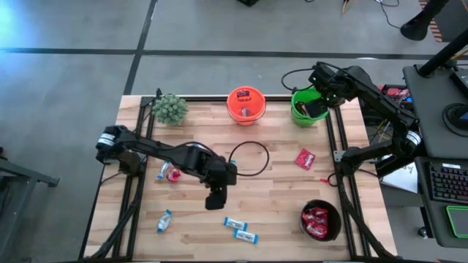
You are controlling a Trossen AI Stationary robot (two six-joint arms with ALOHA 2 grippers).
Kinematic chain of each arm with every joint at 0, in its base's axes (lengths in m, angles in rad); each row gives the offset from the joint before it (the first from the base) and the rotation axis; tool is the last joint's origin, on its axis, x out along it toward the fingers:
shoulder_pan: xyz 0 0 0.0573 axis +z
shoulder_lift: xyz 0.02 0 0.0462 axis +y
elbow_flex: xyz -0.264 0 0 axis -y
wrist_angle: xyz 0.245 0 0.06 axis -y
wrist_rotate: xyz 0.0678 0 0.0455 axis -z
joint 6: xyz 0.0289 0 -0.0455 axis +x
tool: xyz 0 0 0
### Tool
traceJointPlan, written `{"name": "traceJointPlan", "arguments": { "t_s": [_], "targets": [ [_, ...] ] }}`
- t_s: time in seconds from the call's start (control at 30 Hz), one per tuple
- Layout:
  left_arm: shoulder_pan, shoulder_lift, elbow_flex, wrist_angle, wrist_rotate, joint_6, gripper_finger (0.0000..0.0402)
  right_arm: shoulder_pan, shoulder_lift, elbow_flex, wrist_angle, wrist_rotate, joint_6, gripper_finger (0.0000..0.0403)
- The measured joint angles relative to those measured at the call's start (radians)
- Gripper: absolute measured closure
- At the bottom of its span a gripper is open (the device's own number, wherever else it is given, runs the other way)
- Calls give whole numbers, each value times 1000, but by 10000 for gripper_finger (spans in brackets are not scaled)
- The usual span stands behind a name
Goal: Organize candy in baskets
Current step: Put the white chocolate into the orange bucket
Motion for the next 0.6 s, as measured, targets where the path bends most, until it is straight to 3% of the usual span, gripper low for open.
{"name": "traceJointPlan", "arguments": {
  "t_s": [0.27,0.6],
  "targets": [
    [-19,58,-2,19,-59,49,205,5,0,0,-3,-133,46,261],
    [-82,135,-2,56,-60,28,205,9,0,0,-4,-138,58,261]
  ]
}}
